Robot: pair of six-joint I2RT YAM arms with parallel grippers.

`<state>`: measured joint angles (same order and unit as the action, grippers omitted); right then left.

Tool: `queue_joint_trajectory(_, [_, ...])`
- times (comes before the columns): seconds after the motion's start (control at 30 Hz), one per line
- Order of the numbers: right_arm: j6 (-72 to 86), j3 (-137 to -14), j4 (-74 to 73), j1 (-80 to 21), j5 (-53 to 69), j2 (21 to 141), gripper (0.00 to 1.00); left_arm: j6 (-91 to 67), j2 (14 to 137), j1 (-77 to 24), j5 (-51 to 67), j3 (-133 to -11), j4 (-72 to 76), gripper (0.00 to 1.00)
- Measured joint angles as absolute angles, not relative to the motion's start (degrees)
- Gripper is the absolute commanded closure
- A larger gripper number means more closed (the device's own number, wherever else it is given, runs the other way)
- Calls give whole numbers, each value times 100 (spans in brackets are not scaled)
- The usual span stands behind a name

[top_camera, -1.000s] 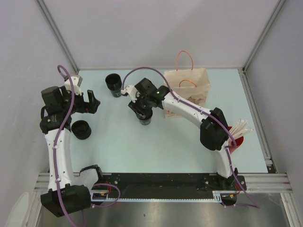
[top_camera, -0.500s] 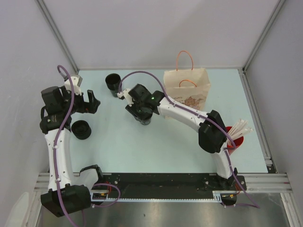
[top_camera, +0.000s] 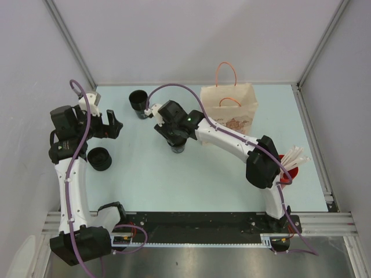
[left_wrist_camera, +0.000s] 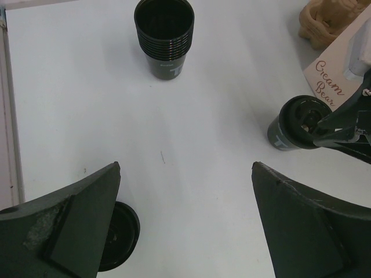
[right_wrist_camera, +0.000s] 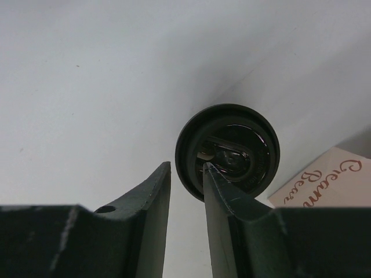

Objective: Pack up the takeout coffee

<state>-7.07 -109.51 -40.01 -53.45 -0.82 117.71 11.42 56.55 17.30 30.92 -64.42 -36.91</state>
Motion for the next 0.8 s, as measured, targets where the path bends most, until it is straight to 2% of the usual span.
queue_joint_trajectory(0.3, [-683,-10951,-3999,-5339,-384,11795,67,1142,5655,1743,3133,-6438,-3691,1])
queue_joint_trajectory(0.8, [-596,-10984,-4268,-5347,-215,12044,69,1140,5645,1756,3170,-6405,-3649,0])
